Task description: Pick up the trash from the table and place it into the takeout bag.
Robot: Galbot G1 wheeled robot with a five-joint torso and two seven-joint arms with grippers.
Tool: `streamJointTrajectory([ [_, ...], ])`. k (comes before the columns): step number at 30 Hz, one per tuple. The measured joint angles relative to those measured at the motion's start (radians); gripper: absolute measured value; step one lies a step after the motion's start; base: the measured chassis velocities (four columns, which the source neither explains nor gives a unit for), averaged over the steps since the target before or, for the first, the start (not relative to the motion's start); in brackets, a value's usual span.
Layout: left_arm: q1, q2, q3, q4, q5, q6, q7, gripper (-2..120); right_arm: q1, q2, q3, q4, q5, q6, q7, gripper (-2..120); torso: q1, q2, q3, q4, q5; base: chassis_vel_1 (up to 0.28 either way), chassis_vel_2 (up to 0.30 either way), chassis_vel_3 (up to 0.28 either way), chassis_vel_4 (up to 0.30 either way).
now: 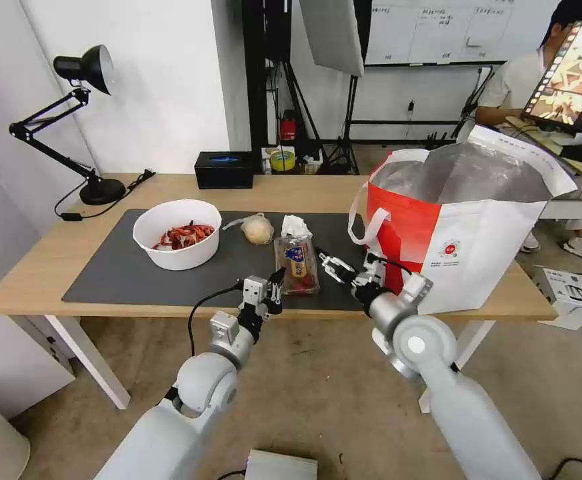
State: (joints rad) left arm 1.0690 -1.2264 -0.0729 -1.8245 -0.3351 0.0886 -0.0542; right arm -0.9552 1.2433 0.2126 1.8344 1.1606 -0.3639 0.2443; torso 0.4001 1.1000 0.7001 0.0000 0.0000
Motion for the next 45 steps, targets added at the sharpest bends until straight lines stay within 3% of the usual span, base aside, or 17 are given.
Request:
streamJointTrajectory([
  [12,0.009,-0.025,0.005,0.028,0.023,-0.012,0.019,0,0.059,0.063,-0.034,-0.091,0.002,-0.009,0.021,100,0.0,0.0,0.0,0.0,0.0,0.0,0.0,0.0,0.0],
  [36,0.042,-0.056,0.007,0.044,0.054,-0.017,0.034,0,0.052,0.12,-0.042,-0.127,-0.023,-0.008,0.03,99,0.0,0.0,0.0,0.0,0.0,0.0,0.0,0.0,0.0],
  [39,0.042,-0.055,0.007,0.044,0.053,-0.017,0.034,0,0.055,0.125,-0.043,-0.134,-0.025,-0.01,0.035,95,0.0,0.0,0.0,0.0,0.0,0.0,0.0,0.0,0.0],
  [41,0.042,-0.055,0.007,0.043,0.053,-0.016,0.034,0,0.06,0.13,-0.044,-0.141,-0.026,-0.011,0.038,84,0.0,0.0,0.0,0.0,0.0,0.0,0.0,0.0,0.0],
  [45,0.042,-0.057,0.008,0.043,0.052,-0.016,0.034,0,0.061,0.132,-0.045,-0.145,-0.027,-0.011,0.038,74,0.0,0.0,0.0,0.0,0.0,0.0,0.0,0.0,0.0],
])
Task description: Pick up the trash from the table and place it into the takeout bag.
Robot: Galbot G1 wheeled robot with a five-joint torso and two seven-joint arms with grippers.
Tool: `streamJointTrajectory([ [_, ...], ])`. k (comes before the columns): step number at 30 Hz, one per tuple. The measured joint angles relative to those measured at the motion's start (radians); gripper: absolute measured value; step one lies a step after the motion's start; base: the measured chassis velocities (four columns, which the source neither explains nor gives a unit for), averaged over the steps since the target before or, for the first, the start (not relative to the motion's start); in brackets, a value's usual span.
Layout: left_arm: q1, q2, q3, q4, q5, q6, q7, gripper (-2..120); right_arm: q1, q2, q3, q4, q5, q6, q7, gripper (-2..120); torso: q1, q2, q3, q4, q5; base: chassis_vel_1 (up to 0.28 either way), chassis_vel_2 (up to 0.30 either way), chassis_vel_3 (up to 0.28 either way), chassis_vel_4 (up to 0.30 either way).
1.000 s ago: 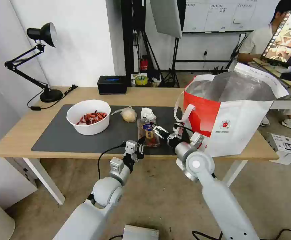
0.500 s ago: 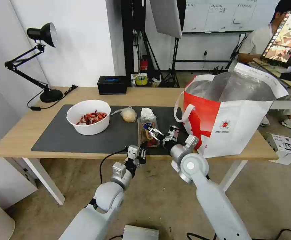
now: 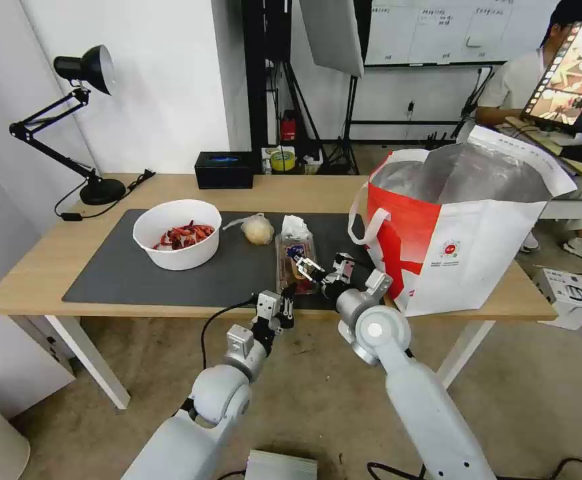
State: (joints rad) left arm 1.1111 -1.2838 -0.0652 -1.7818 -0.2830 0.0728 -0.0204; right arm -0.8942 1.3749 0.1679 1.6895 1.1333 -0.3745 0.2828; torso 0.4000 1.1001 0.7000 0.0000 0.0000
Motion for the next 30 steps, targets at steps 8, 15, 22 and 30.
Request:
streamJointTrajectory([
  [8,0.001,-0.004,-0.001,-0.002,-0.001,0.0,0.0,0,-0.004,0.004,0.002,-0.009,-0.01,0.002,0.003,41,0.0,0.0,0.0,0.0,0.0,0.0,0.0,0.0,0.0],
  [15,0.0,-0.009,-0.001,-0.003,-0.001,0.0,-0.001,0,-0.012,0.008,0.003,-0.006,-0.013,0.005,0.009,18,0.0,0.0,0.0,-0.0001,0.0,0.0,0.0,0.0,0.0],
  [22,0.004,-0.009,-0.003,-0.009,-0.004,0.001,-0.001,0,-0.015,0.009,0.004,-0.004,-0.017,0.007,0.011,0,0.0,0.0,0.0,0.0,0.0,0.0,0.0,0.0,0.0],
  [30,0.007,-0.004,-0.009,-0.03,-0.042,0.001,-0.01,4,-0.015,0.008,0.004,-0.005,-0.018,0.008,0.011,0,0.0,0.0,0.0,0.0,0.0,0.0,0.0,0.0,0.0],
])
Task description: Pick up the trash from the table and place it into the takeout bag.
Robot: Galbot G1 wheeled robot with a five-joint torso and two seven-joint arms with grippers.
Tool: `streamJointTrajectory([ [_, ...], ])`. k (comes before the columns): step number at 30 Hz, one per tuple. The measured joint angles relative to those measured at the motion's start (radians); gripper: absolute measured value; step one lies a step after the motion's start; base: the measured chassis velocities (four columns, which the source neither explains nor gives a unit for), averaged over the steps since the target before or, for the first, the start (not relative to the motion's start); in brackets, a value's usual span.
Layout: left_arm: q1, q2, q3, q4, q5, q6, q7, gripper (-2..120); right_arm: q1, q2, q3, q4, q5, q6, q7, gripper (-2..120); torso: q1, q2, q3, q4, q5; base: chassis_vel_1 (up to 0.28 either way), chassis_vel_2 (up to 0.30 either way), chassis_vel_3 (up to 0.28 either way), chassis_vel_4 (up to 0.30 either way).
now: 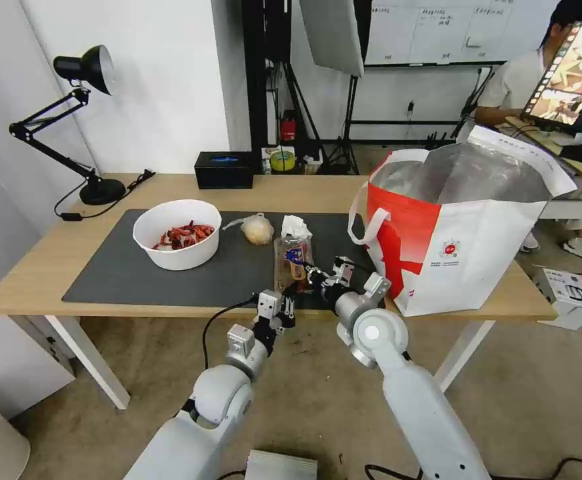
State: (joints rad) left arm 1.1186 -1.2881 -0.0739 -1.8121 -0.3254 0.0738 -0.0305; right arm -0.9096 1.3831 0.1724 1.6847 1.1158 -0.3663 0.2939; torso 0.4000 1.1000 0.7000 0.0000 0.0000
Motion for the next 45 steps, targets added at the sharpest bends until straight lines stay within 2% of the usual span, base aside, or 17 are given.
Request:
streamJointTrajectory([
  [1,0.0,0.001,-0.003,-0.009,-0.019,0.002,-0.012,11,-0.001,-0.002,0.0,0.002,0.0,0.0,0.0,0,0.0,0.0,0.0,0.0,0.0,0.0,0.0,0.0,0.0],
  [2,0.0,0.001,-0.003,-0.009,-0.019,0.002,-0.012,11,-0.001,-0.002,0.0,0.002,0.0,0.0,0.0,0,0.0,0.0,0.0,0.0,0.0,0.0,0.0,0.0,0.0],
  [4,0.0,0.002,-0.017,-0.031,-0.053,0.008,-0.034,23,-0.003,-0.004,-0.001,0.006,-0.001,0.002,0.0,0,0.0,0.0,0.0,-0.0001,0.0,0.0,0.0,0.0,0.0],
  [6,0.0,0.003,-0.022,-0.039,-0.065,0.013,-0.043,25,-0.003,-0.004,-0.001,0.008,-0.001,0.002,0.001,0,0.0,0.0,0.0,0.0,0.0,0.0,0.0,0.0,0.0],
  [8,0.007,0.002,-0.048,-0.072,-0.11,0.036,-0.08,35,-0.007,-0.004,-0.003,0.023,-0.001,0.004,0.002,0,0.0,0.0,0.0,-0.0001,0.0,0.0,0.0,0.0,0.0],
  [9,0.007,0.002,-0.048,-0.072,-0.11,0.036,-0.08,35,-0.007,-0.004,-0.003,0.023,-0.001,0.004,0.002,0,0.0,0.0,0.0,-0.0001,0.0,0.0,0.0,0.0,0.0],
  [12,0.033,0.012,-0.093,-0.104,-0.131,0.063,-0.117,51,-0.017,-0.017,-0.004,0.048,0.001,0.004,0.002,0,0.0,0.0,0.0,-0.0001,-0.0001,0.0,0.0,0.0,0.0],
  [13,0.033,0.012,-0.093,-0.104,-0.131,0.063,-0.117,51,-0.017,-0.017,-0.004,0.048,0.001,0.004,0.002,0,0.0,0.0,0.0,-0.0001,-0.0001,0.0,0.0,0.0,0.0],
  [15,0.062,0.023,-0.126,-0.12,-0.132,0.072,-0.129,57,-0.028,-0.028,-0.004,0.067,0.008,0.003,0.001,0,0.0,0.0,0.0,-0.0001,-0.0001,0.0,0.0,0.0,0.0],
  [16,0.096,0.032,-0.159,-0.137,-0.134,0.08,-0.132,66,-0.039,-0.036,-0.003,0.086,0.017,0.003,0.0,0,0.0,0.0,0.0,0.0,-0.0001,0.0,0.0,0.0,0.0],
  [17,0.096,0.032,-0.159,-0.137,-0.134,0.08,-0.132,66,-0.039,-0.036,-0.003,0.086,0.017,0.003,0.0,0,0.0,0.0,0.0,0.0,-0.0001,0.0,0.0,0.0,0.0],
  [20,0.171,0.05,-0.237,-0.18,-0.137,0.092,-0.137,79,-0.058,-0.049,0.005,0.13,0.034,0.0,0.003,0,0.0,0.0,0.0,0.0001,-0.0002,0.0,0.0,0.0,0.0],
  [21,0.171,0.05,-0.237,-0.18,-0.137,0.092,-0.137,79,-0.058,-0.049,0.005,0.13,0.034,0.0,0.003,0,0.0,0.0,0.0,0.0001,-0.0002,0.0,0.0,0.0,0.0],
  [24,0.213,0.068,-0.302,-0.212,-0.141,0.102,-0.148,94,-0.069,-0.052,0.014,0.169,0.049,-0.001,0.015,0,0.0,0.0,0.0,0.0002,-0.0001,0.0,0.0,0.0,0.0],
  [28,0.222,0.08,-0.332,-0.217,-0.142,0.107,-0.152,99,-0.107,-0.06,0.04,0.229,0.068,-0.003,0.033,0,0.0,0.0,0.0,0.0003,-0.0001,0.0,0.0,0.0,0.0],
  [30,0.222,0.083,-0.337,-0.218,-0.142,0.111,-0.151,100,-0.124,-0.066,0.051,0.253,0.075,-0.005,0.039,0,0.0,0.0,0.0,-0.0004,-0.0002,0.0,0.0,0.0,0.0],
  [45,0.301,0.066,-0.427,-0.284,-0.14,0.142,-0.166,100,-0.202,-0.13,0.104,0.501,0.261,-0.038,0.123,0,0.0,0.0,0.0,0.0,0.0,0.0,0.0,0.0,0.0],
])
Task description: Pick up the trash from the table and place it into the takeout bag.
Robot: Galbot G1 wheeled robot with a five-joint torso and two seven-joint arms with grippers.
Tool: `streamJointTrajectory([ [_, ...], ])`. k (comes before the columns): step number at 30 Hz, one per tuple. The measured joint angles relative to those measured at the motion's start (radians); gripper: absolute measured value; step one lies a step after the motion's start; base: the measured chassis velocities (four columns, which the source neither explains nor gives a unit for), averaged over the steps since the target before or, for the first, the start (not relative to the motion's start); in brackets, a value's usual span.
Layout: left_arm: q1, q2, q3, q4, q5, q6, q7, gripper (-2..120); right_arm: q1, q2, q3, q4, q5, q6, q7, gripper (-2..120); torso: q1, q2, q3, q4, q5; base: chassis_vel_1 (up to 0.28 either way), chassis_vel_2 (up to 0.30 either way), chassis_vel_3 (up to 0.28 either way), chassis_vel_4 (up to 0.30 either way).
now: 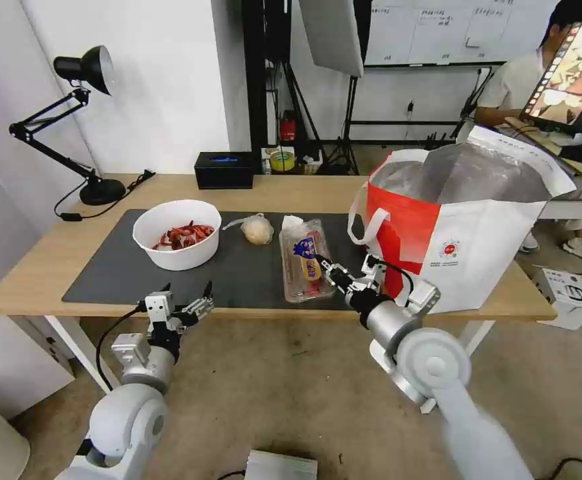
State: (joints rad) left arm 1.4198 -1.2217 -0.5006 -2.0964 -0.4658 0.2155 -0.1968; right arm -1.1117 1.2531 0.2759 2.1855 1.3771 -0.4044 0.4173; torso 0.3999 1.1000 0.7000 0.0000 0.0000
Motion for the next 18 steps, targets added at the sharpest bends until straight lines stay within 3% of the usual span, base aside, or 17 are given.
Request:
streamJointTrajectory([
  [8,0.036,0.003,-0.036,-0.021,0.001,-0.002,0.003,100,0.0,-0.04,0.048,0.085,0.063,-0.004,0.015,0,0.0,0.0,0.0,-0.0001,0.0,0.0,0.0,0.0,0.0],
  [18,0.066,0.007,-0.061,-0.045,-0.003,-0.023,0.027,100,-0.003,-0.127,0.208,0.198,0.169,0.005,0.05,0,0.0,0.0,0.0,-0.0001,0.0001,0.0,0.0,0.0,0.0],
])
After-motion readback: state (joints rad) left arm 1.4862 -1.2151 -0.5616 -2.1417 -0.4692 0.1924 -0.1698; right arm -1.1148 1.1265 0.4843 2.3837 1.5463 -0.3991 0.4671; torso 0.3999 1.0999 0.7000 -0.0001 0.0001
